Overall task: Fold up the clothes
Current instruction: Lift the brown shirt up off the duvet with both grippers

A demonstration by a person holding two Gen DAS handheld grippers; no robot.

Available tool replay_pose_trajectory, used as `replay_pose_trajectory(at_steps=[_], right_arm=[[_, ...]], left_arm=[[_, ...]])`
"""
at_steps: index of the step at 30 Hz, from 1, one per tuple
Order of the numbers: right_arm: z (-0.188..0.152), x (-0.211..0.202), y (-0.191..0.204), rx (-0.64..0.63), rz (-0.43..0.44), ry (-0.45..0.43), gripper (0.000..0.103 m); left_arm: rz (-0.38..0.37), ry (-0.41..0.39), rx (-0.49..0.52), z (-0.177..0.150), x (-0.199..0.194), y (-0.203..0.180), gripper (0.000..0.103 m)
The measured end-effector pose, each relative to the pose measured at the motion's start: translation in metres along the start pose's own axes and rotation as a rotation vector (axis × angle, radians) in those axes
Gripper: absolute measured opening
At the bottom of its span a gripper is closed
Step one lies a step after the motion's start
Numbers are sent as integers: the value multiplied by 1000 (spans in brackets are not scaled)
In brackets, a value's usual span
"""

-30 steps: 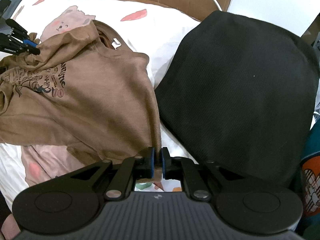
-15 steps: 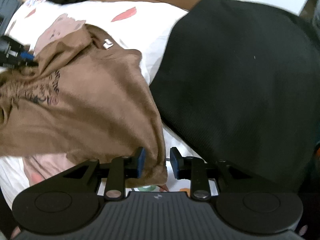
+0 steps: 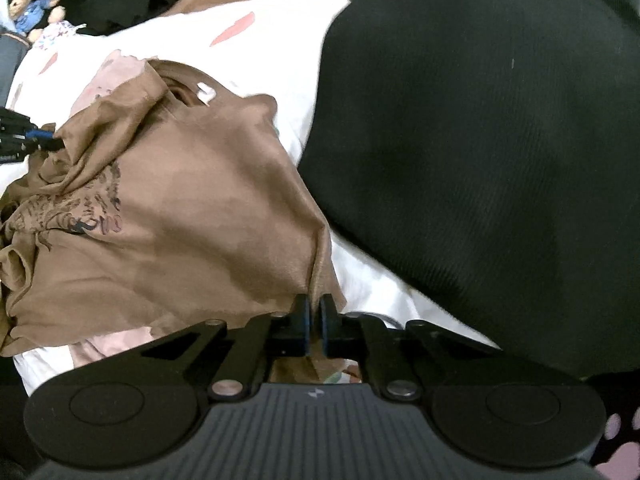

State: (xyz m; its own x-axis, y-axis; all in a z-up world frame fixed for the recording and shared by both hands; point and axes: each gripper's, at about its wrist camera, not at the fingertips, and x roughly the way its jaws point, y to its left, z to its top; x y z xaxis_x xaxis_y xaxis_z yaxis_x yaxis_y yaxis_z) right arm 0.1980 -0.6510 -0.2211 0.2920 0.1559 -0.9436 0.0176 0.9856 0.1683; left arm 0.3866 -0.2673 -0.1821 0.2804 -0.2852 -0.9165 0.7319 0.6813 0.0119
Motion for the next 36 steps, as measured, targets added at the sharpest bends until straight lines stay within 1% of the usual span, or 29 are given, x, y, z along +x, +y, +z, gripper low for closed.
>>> replay_pose_trajectory(at_steps=[1, 2, 3, 5, 8, 9, 12, 14, 17, 19, 20, 25, 26, 27, 30, 32, 36], right_arm=[[-1, -3, 5, 1, -8, -6, 4], [3, -17, 9, 2, -36, -25, 4], [6, -26, 13, -9, -44, -34, 4], [13, -45, 24, -59, -76, -54, 4], [24, -71, 39, -98, -95, -85, 4], [32, -90, 50, -129, -102, -118, 4], [43, -116, 68, -172, -121, -167, 4], [49, -135, 80, -198, -145, -201, 3], [55, -165, 99, -248, -185, -253, 3], [59, -194, 116, -287, -221, -313, 3], [59, -197, 118, -290, -225, -320, 3], [64, -258, 142, -332, -301, -454, 3], [64, -264, 144, -337, -311, -472, 3], [63, -282, 151, -351, -334, -518, 3], [61, -314, 165, -375, -362, -591, 3], [60, -326, 170, -385, -372, -618, 3], [56, -366, 184, -398, -405, -703, 3]], left_arm=[[17, -10, -5, 0, -8, 2, 8], [28, -18, -8, -1, -14, 4, 8], [47, -35, -12, -1, -28, 8, 8], [72, -56, -15, -2, -48, 13, 8], [123, -96, -17, -2, -84, 23, 7], [132, -105, -19, -2, -91, 25, 7], [181, -153, -24, -2, -128, 34, 7], [204, -172, -26, -2, -142, 38, 7], [260, -221, -39, -2, -180, 49, 6], [303, -266, -58, -5, -210, 58, 6], [328, -289, -65, -7, -224, 62, 6], [407, -380, -114, -14, -278, 76, 5], [415, -392, -119, -15, -285, 77, 5], [427, -411, -126, -16, -295, 78, 5], [466, -470, -144, -19, -326, 81, 4], [489, -513, -160, -21, -346, 82, 4], [520, -607, -202, -19, -390, 85, 4]])
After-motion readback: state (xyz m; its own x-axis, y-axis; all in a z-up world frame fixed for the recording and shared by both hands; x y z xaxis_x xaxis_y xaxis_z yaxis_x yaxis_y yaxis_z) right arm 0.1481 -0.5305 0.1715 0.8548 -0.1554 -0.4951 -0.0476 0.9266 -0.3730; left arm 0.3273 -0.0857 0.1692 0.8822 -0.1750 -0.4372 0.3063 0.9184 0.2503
